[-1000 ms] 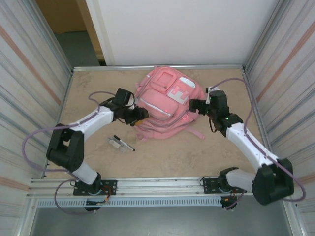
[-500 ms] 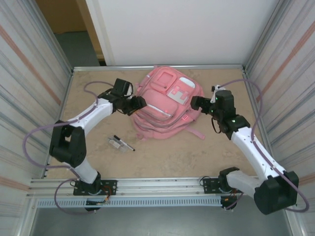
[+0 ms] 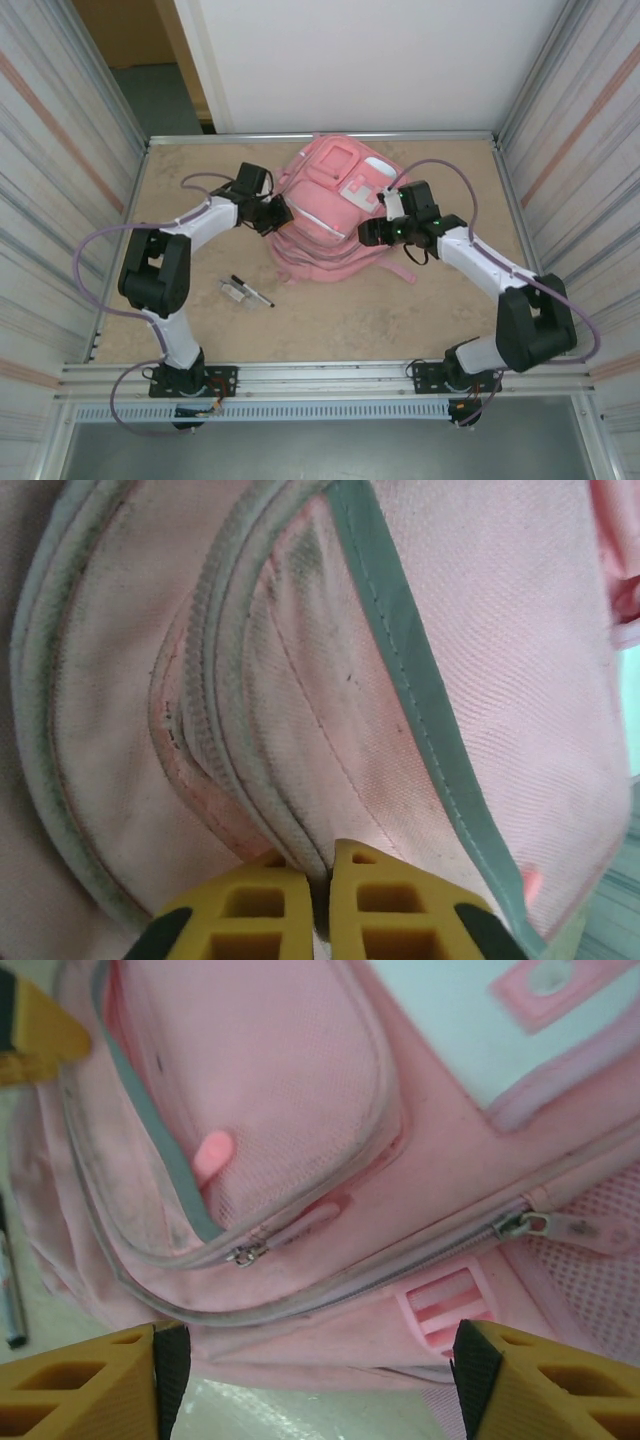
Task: Pack the student bag
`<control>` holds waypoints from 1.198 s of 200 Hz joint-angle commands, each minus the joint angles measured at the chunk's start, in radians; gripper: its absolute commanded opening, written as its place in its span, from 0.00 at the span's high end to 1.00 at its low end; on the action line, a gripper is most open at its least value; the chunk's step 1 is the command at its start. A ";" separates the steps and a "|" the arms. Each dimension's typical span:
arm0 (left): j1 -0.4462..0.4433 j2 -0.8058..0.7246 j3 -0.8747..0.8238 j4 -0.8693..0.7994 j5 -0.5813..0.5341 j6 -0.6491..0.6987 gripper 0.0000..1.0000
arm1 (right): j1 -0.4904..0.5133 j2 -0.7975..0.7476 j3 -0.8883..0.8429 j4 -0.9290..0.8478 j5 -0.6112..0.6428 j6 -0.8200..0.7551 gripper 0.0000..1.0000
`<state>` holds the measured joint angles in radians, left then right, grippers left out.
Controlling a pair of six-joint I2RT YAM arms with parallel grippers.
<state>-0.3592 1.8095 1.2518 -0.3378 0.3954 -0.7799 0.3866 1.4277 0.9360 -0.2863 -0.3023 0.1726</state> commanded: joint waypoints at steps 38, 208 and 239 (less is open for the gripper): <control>0.005 -0.022 0.098 -0.085 0.157 0.052 1.00 | 0.006 0.115 0.058 0.068 -0.221 -0.336 0.26; 0.014 -0.029 0.079 -0.075 0.243 -0.024 1.00 | 0.076 0.267 0.128 0.022 -0.085 -0.511 0.16; 0.015 -0.041 0.070 -0.072 0.249 -0.026 1.00 | 0.088 0.264 0.138 0.017 -0.122 -0.499 0.29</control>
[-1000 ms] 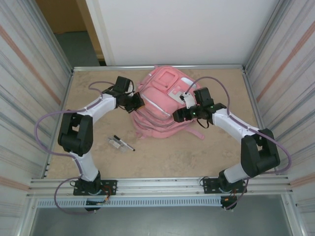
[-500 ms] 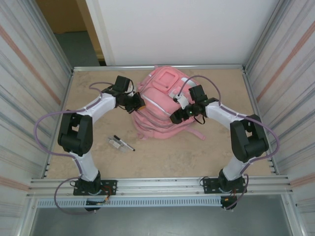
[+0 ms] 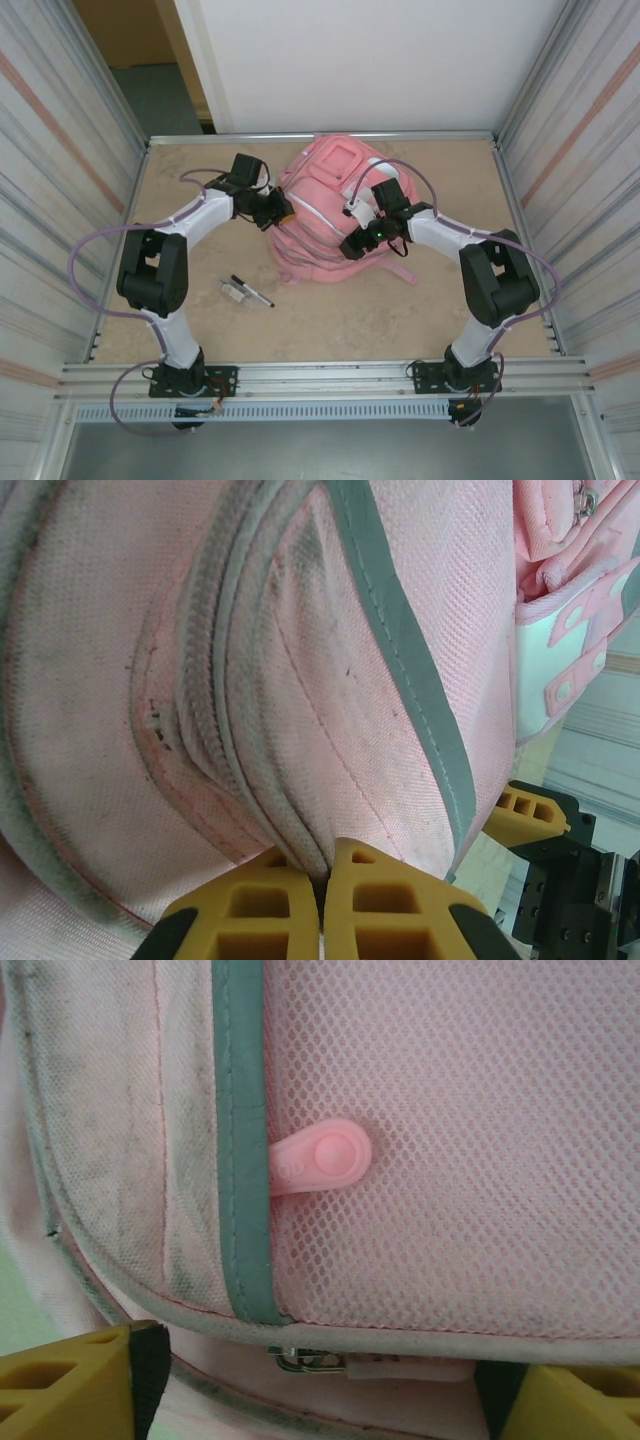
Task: Pack the student bag
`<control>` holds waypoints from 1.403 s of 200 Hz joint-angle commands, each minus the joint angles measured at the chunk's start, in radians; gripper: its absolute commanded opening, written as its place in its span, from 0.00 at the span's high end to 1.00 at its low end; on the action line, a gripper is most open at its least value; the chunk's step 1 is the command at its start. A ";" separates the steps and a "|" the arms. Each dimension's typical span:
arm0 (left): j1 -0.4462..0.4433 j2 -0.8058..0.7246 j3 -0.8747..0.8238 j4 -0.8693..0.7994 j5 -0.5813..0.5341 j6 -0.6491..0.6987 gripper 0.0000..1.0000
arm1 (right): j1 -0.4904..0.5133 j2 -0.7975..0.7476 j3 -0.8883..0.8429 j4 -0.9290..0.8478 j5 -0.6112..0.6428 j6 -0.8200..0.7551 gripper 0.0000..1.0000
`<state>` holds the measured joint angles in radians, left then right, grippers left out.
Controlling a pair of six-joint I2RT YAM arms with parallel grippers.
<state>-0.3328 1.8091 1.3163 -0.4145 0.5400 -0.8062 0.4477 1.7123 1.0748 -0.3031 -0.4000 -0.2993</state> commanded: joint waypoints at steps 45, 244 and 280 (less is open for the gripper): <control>-0.004 -0.047 -0.013 0.018 0.115 -0.016 1.00 | 0.038 -0.059 -0.036 0.039 0.015 0.005 0.58; -0.087 -0.065 -0.237 0.350 0.007 -0.263 1.00 | 0.247 0.015 -0.065 0.279 -0.128 0.601 0.70; -0.047 -0.094 -0.247 0.310 0.027 -0.190 0.76 | 0.214 -0.079 -0.141 0.279 -0.160 0.560 0.58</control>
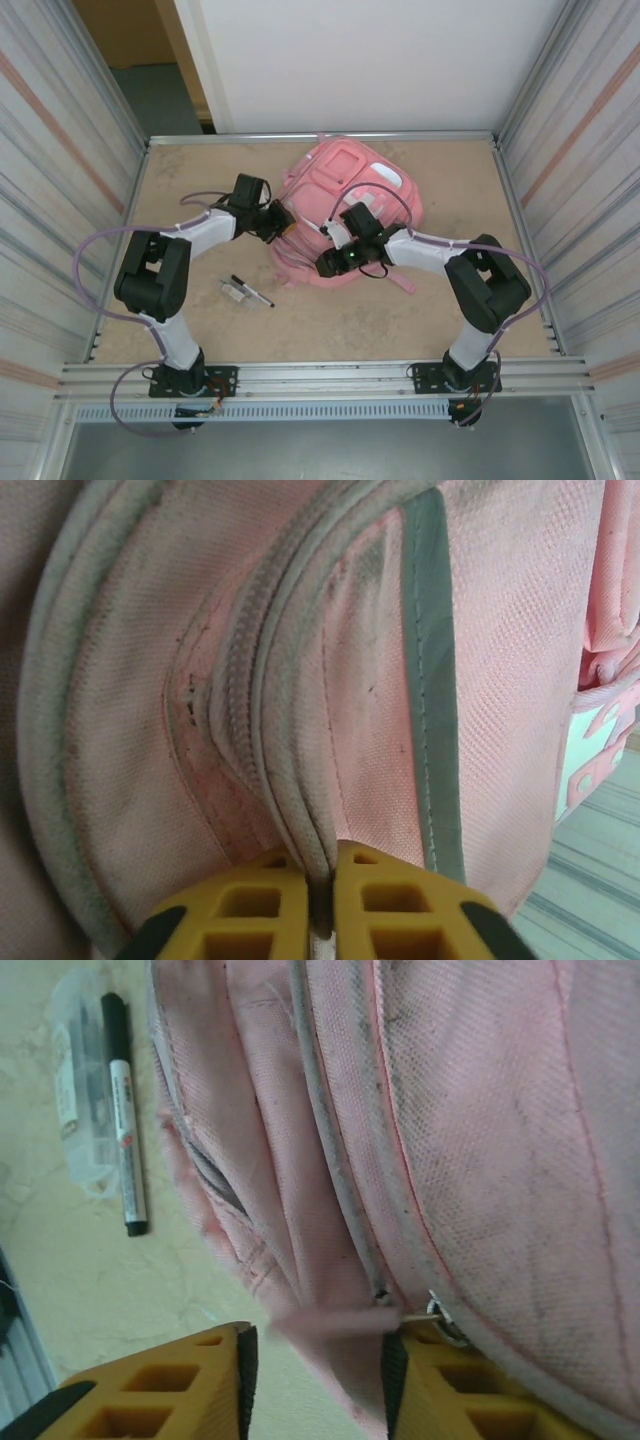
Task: Pack the student bag
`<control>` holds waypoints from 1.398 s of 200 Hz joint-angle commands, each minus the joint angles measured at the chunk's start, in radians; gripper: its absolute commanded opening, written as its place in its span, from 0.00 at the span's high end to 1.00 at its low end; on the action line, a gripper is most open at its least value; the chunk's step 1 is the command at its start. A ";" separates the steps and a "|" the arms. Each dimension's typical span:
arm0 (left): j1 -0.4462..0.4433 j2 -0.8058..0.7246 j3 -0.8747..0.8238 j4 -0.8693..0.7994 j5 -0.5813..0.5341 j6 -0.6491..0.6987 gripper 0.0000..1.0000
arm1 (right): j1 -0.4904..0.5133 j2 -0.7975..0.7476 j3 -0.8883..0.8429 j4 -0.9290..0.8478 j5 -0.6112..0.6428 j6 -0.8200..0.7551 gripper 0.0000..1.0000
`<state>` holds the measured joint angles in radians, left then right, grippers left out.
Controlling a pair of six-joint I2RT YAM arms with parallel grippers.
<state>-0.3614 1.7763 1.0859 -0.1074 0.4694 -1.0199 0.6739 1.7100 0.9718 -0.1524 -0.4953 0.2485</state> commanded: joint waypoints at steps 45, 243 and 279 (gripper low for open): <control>-0.047 -0.209 0.061 -0.225 -0.020 0.371 0.62 | -0.039 -0.363 -0.234 0.179 0.074 -0.062 0.48; -0.353 0.053 0.204 -0.448 -0.191 0.594 0.59 | -0.202 -0.878 -0.458 0.336 0.501 -0.123 0.39; -0.356 0.064 0.193 -0.409 -0.190 0.578 0.74 | -0.139 -0.851 -0.440 0.316 0.539 -0.175 0.33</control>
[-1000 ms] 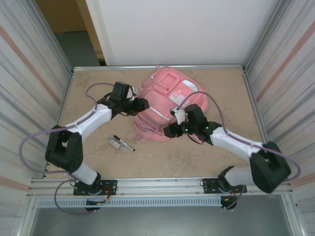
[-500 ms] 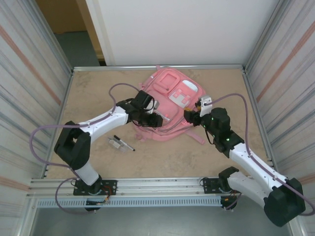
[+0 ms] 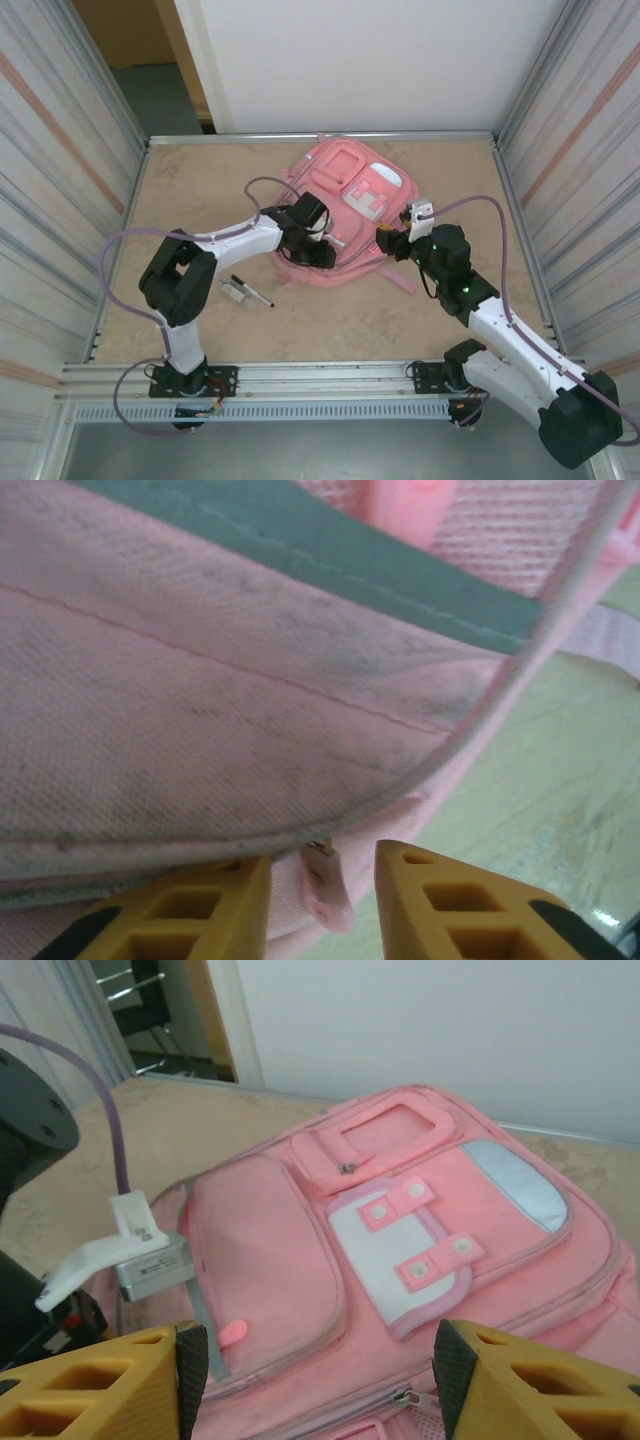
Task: Pack the student bag
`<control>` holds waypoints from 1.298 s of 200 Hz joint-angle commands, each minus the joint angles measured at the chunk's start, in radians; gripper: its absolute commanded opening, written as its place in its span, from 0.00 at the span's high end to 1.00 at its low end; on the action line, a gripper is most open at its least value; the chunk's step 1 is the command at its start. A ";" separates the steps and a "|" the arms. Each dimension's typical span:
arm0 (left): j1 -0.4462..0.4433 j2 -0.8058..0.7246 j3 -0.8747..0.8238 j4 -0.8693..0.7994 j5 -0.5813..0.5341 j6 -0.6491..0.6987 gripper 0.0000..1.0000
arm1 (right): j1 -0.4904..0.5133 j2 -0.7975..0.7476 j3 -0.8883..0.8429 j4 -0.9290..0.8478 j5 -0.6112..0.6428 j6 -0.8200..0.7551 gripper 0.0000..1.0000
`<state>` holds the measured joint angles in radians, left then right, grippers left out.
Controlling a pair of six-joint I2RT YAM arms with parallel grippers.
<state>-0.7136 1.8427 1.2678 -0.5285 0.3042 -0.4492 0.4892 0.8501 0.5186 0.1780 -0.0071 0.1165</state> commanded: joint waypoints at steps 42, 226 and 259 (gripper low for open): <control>-0.004 -0.003 0.035 -0.018 -0.101 0.012 0.70 | 0.057 0.019 0.003 0.034 0.054 -0.035 0.33; -0.083 -0.147 0.084 -0.099 -0.288 0.095 1.00 | -0.104 0.293 0.087 0.034 -0.355 -0.333 0.30; -0.042 -0.192 0.027 -0.018 -0.207 0.104 1.00 | -0.057 0.386 0.064 0.188 -0.449 -0.560 0.28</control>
<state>-0.7918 1.7130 1.3346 -0.6083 0.0219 -0.3851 0.4053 1.1957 0.5888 0.2119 -0.2756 -0.2096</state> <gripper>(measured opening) 0.049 0.714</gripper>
